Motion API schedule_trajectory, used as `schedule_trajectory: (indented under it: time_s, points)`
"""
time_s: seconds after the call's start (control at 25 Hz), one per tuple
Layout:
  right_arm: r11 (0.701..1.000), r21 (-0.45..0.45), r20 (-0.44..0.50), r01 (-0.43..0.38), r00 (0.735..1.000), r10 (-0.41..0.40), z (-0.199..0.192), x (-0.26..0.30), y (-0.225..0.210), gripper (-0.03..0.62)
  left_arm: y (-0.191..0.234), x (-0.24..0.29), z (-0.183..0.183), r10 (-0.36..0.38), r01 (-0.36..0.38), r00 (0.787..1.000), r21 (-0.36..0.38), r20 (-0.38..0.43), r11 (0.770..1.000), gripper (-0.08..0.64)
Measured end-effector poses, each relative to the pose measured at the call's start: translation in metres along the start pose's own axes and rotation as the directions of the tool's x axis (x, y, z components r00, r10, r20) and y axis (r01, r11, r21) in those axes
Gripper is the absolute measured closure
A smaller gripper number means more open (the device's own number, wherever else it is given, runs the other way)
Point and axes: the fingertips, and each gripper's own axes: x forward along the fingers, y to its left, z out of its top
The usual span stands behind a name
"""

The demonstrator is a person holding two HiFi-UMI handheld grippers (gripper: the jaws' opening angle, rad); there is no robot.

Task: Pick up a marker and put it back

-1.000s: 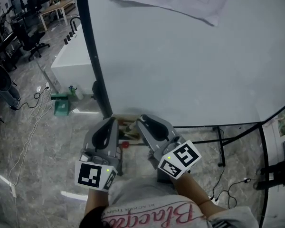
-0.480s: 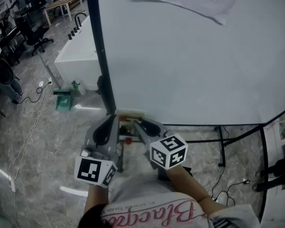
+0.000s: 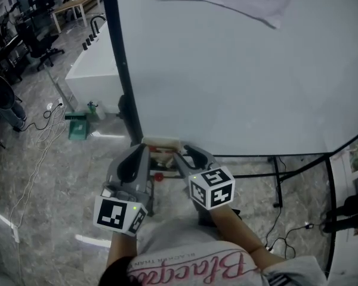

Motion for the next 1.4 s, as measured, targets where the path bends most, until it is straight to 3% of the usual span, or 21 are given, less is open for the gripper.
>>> schedule_trajectory:
  time_s: [0.28,0.44,0.8,1.4]
  points:
    - [1.000,0.009,0.185,0.010,0.983,-0.011,0.049,-0.037,-0.013,0.451,-0.001,0.002,0.001,0.001,-0.001,1.000,0.006,0.004,1.000,0.560]
    - [1.000,-0.018,0.297,0.006,0.955,-0.001,0.078,-0.061,-0.012,0.591,-0.004,0.005,0.002,-0.007,0.007,1.000,0.011,0.010,1.000,0.560]
    - [0.985,-0.173,0.323,0.009,0.945,0.048,0.092,-0.076,0.004,0.592,-0.012,0.015,0.007,-0.036,0.035,0.999,0.022,0.021,0.999,0.560]
    - [0.975,-0.224,0.342,-0.003,0.936,0.081,0.095,-0.081,0.015,0.592,-0.017,0.017,0.009,-0.048,0.047,0.999,0.050,0.024,0.998,0.560]
